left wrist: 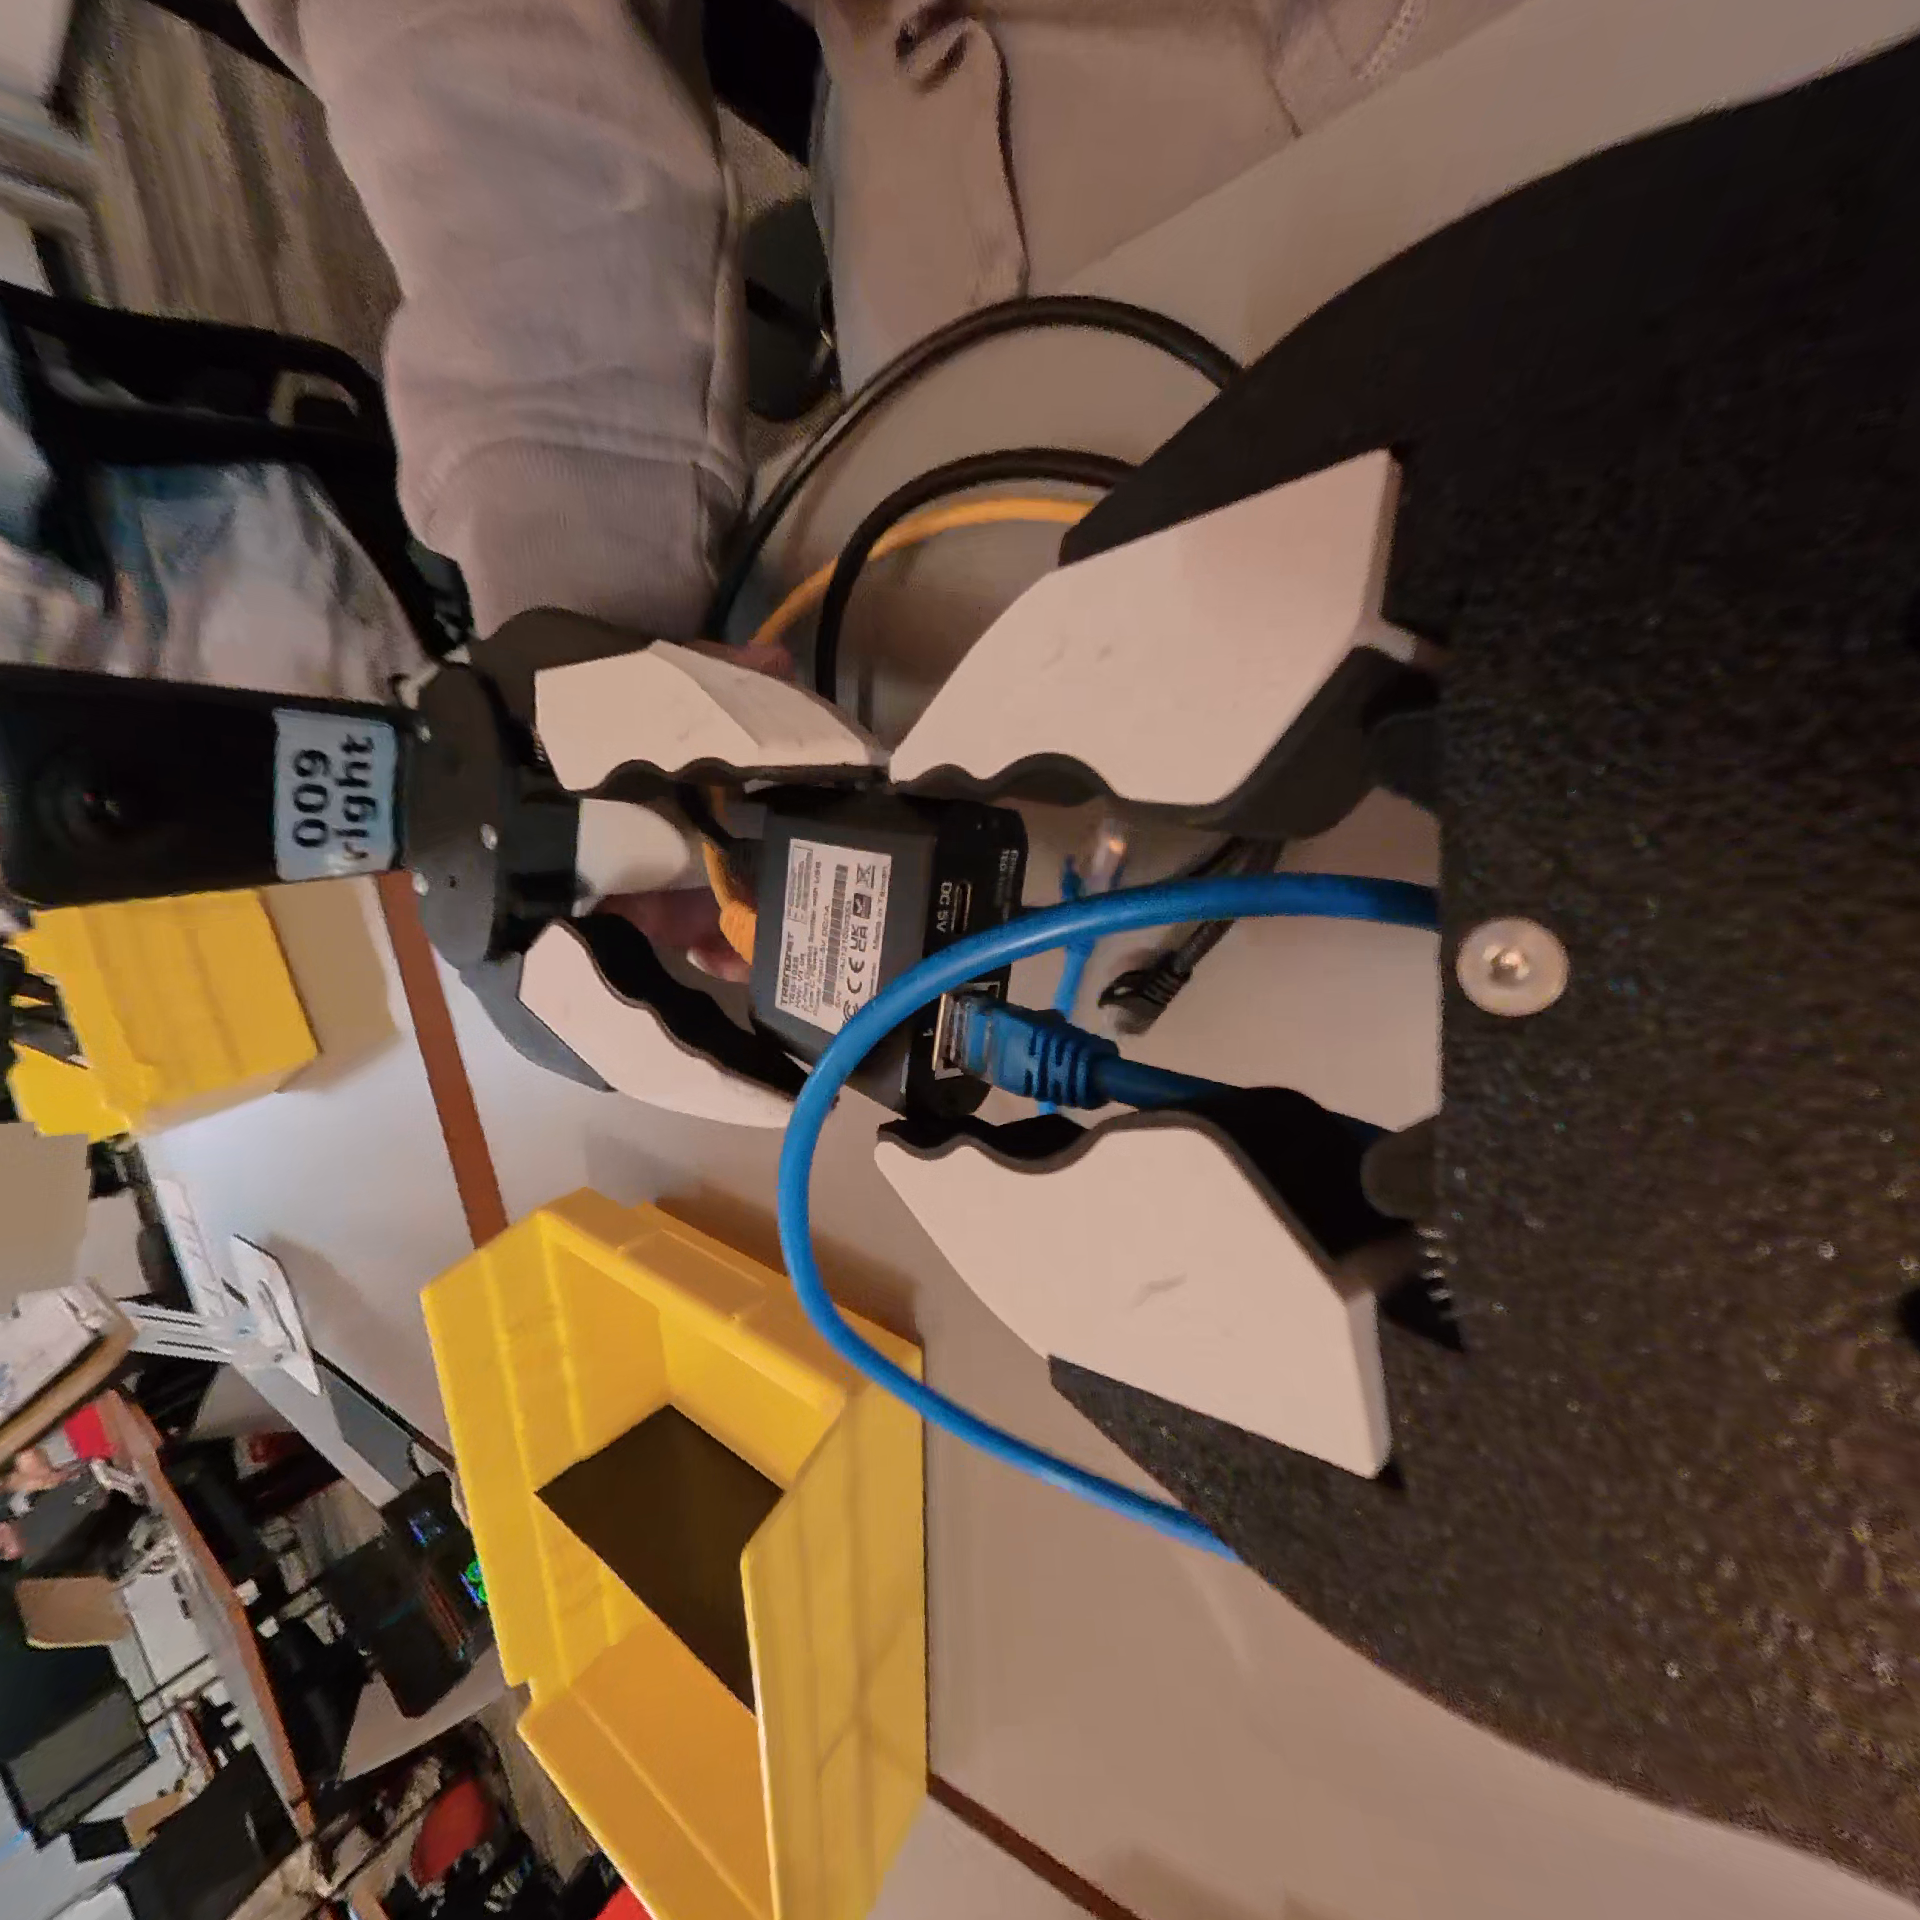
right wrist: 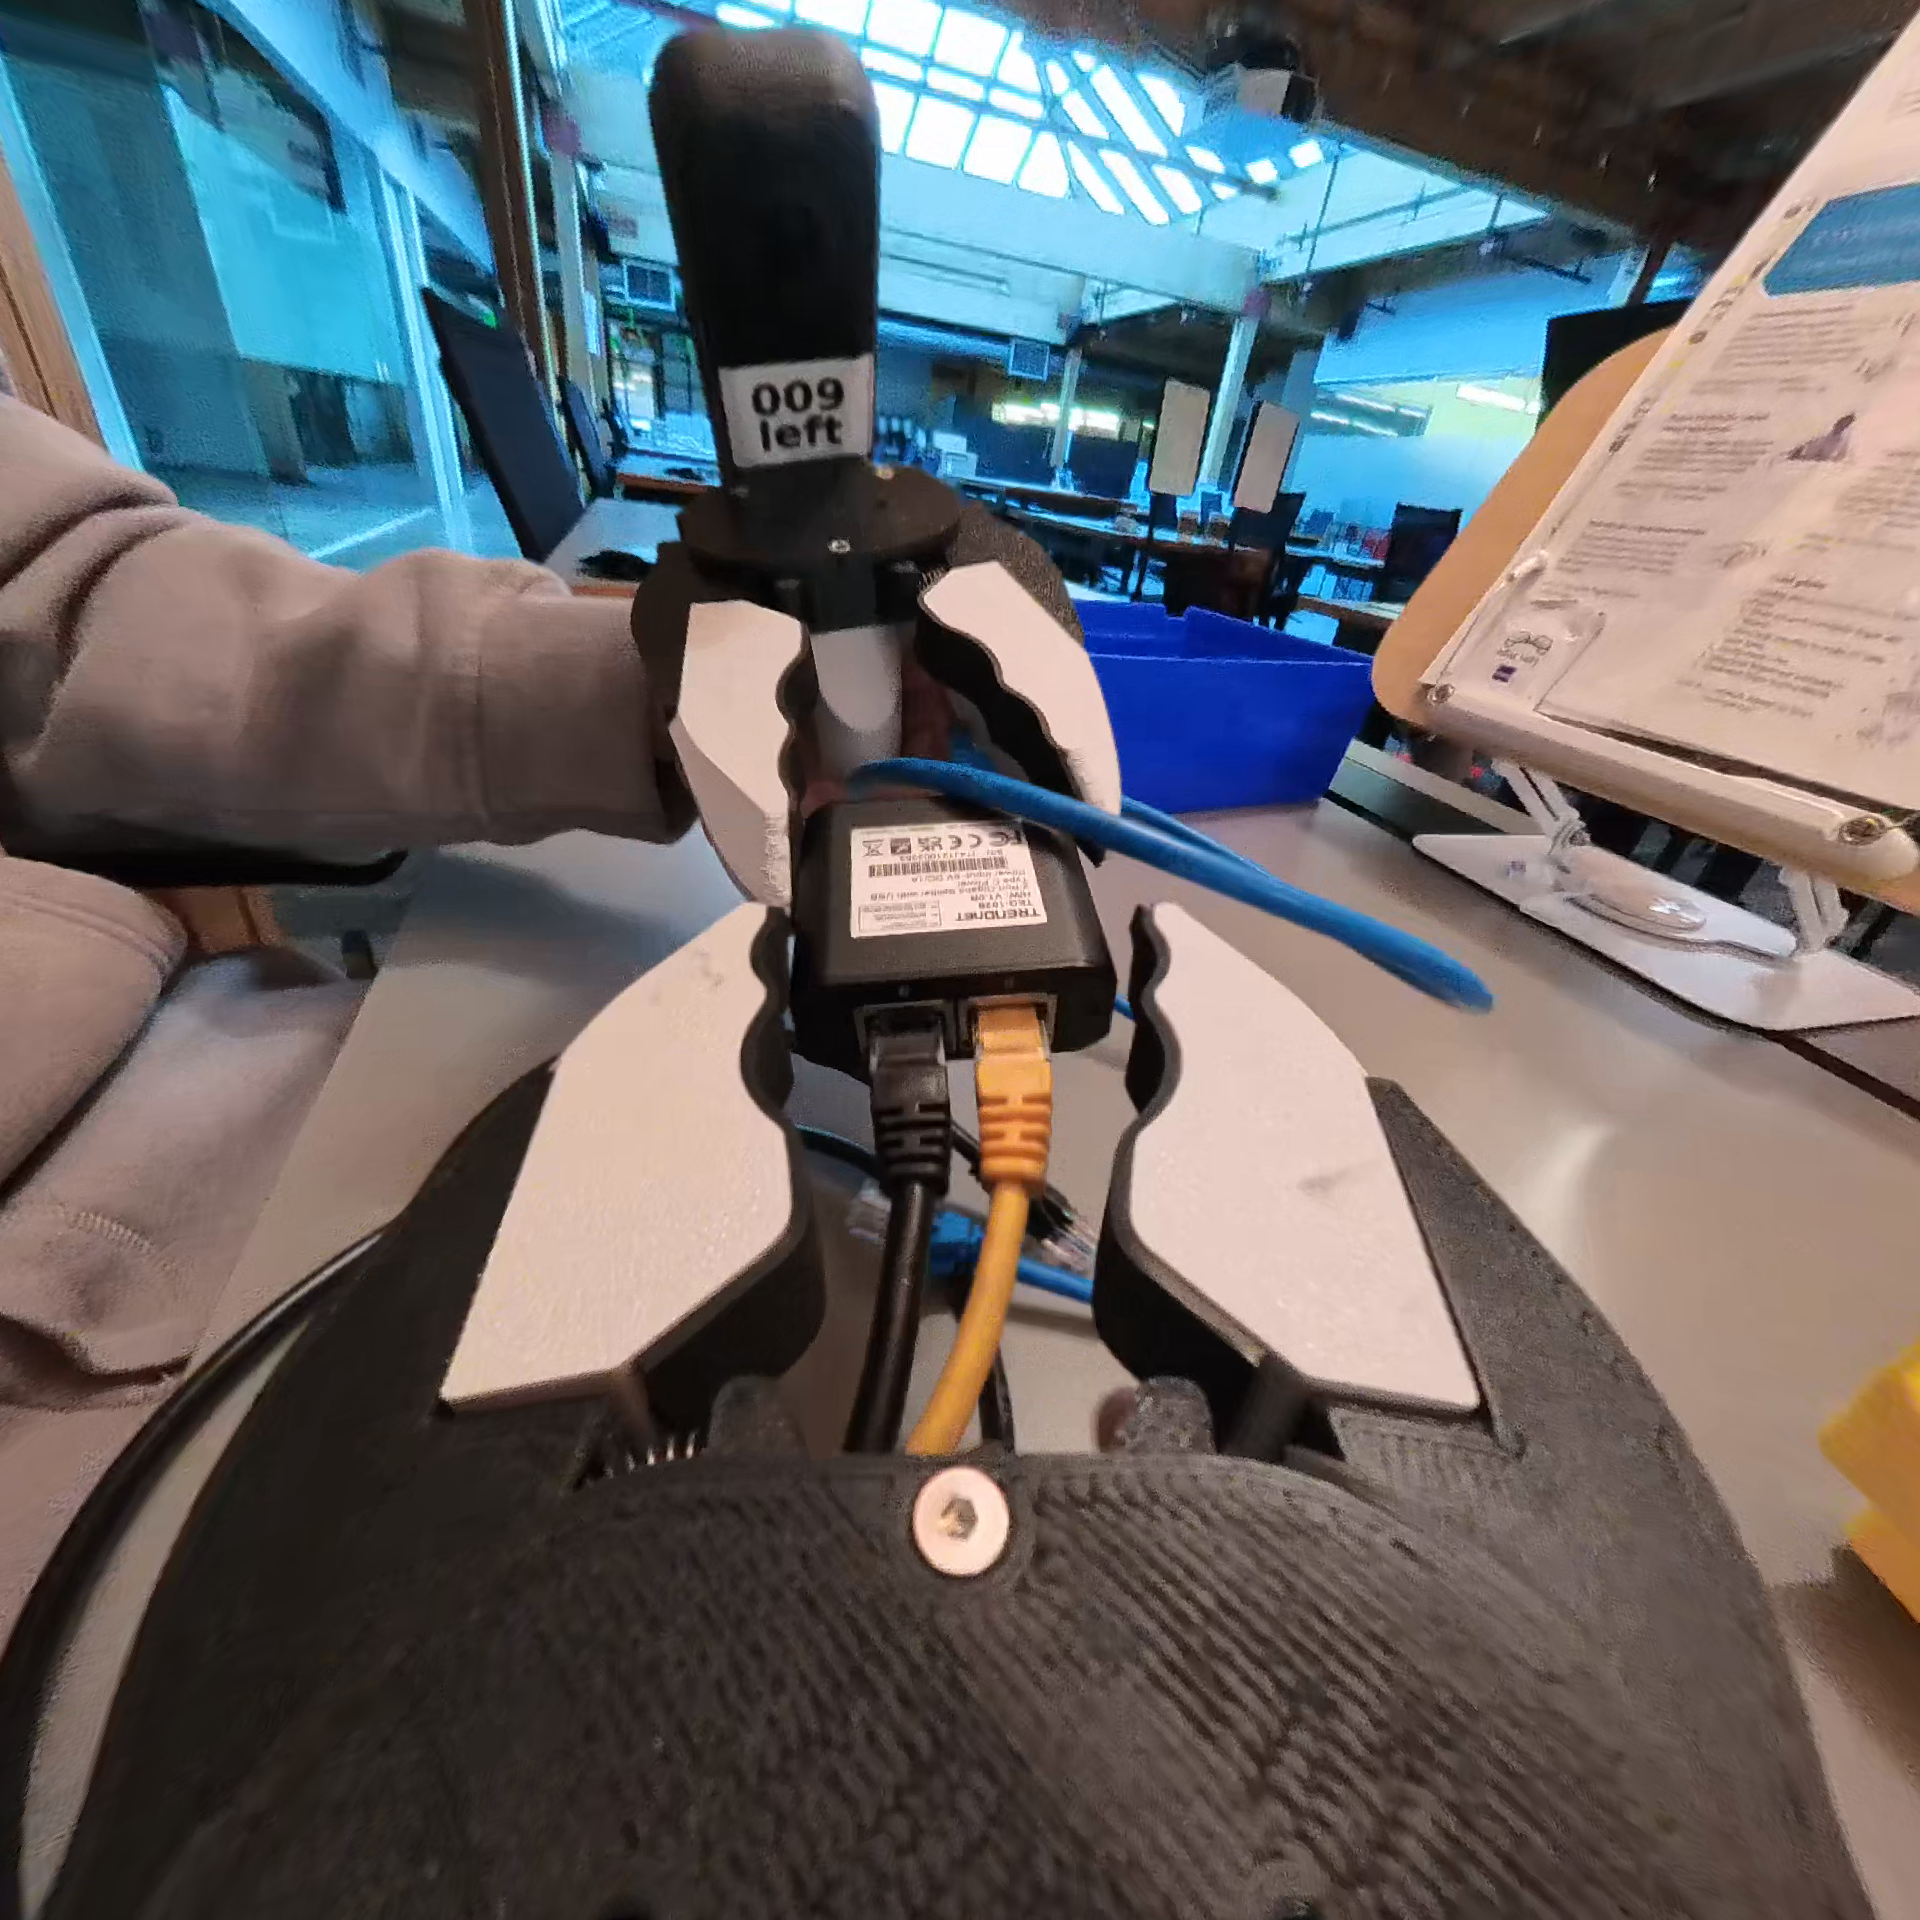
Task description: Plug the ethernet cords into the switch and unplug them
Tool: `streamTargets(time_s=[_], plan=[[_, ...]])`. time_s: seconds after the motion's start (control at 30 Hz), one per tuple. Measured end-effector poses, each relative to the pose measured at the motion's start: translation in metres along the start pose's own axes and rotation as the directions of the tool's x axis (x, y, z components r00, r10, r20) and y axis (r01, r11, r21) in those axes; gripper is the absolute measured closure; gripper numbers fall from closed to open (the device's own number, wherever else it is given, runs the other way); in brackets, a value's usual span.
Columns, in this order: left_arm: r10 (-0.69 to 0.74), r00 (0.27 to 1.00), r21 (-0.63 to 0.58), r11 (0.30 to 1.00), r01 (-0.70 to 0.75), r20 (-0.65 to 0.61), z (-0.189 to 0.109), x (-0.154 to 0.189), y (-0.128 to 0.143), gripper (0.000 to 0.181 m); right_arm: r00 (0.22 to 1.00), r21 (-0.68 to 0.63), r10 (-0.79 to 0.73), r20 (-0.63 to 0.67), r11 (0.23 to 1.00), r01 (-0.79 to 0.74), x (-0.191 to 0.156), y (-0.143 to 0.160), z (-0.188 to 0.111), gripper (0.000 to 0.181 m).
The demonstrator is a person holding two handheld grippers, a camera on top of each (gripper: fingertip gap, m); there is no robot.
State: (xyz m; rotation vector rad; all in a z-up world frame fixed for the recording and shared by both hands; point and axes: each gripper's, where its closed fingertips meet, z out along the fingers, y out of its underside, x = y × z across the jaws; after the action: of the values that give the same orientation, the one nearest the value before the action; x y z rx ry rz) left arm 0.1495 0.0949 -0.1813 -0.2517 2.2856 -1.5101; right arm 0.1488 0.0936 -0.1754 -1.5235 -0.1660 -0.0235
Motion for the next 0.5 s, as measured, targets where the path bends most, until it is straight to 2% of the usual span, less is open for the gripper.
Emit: streamTargets(time_s=[0.23,0.3,0.37,0.43,0.5], plan=[[-0.003,1.0,0.022,1.0,0.002,0.017,0.001,-0.001,-0.001,0.124,0.999,-0.031,0.04,0.018,0.999,-0.039,0.001,0.004,0.0,0.12],[-0.014,1.0,-0.017,1.0,0.014,0.014,0.003,0.001,0.007,0.124,0.999,-0.107,0.047,0.025,0.993,-0.044,0.0,0.013,0.0,0.12],[-0.043,0.999,-0.035,0.998,0.044,0.021,0.001,0.001,0.009,0.123,0.998,-0.121,0.053,0.027,0.991,-0.05,0.0,0.014,0.001,0.12],[-0.082,0.993,-0.062,0.994,0.087,0.081,-0.009,-0.009,0.006,0.101,0.999,-0.113,0.05,0.007,0.992,-0.049,0.003,0.014,0.0,0.12],[-0.041,0.993,-0.061,0.997,0.048,0.109,-0.021,-0.009,-0.012,0.103,0.999,-0.113,0.047,-0.001,0.992,-0.047,0.005,0.014,-0.001,0.12]])
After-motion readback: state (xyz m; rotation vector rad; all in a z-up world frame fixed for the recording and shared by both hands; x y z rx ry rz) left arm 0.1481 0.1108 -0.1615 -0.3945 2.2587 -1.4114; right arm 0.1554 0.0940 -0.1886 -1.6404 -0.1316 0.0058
